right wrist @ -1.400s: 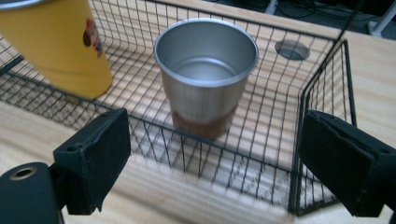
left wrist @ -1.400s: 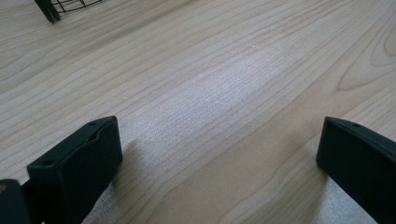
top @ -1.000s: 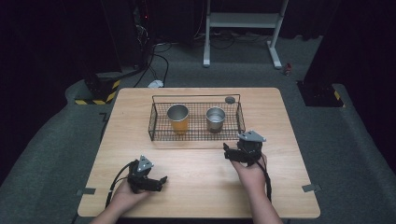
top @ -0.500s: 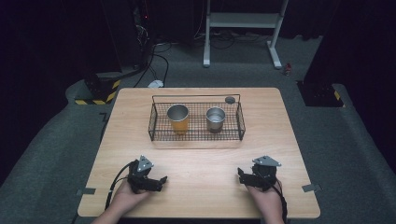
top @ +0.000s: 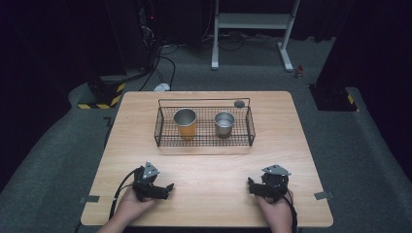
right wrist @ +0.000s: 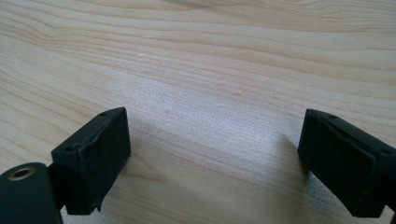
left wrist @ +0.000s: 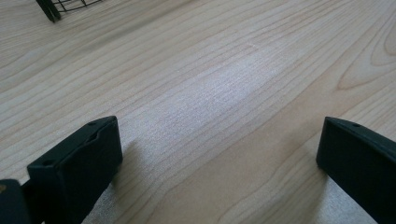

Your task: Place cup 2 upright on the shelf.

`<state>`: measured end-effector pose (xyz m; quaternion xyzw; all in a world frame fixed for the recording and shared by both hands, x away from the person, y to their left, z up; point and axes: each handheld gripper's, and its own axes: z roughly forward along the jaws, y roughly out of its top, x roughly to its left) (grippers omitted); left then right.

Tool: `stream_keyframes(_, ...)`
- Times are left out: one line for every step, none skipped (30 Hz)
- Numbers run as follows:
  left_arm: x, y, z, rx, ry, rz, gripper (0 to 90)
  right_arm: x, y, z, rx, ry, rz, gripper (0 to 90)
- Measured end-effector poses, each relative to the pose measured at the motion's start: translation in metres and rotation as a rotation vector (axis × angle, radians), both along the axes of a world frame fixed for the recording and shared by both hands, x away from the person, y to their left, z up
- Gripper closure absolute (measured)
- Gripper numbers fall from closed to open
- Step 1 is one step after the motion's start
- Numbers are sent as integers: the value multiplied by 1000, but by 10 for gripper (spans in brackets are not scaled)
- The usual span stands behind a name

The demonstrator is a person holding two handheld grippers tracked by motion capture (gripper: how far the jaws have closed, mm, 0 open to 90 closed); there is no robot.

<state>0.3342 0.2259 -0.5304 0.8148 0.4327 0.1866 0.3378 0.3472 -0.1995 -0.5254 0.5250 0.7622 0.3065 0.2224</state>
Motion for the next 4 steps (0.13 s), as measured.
stream_keyframes(0,0,0,-1,0,1,5,0,0,0,0,0,-1,91)
stream_keyframes(0,0,0,-1,0,1,5,0,0,0,0,0,-1,91)
stream_keyframes(0,0,0,-1,0,2,5,0,0,0,1,2,0,91)
stream_keyframes(0,0,0,-1,0,2,6,0,0,0,1,2,0,91)
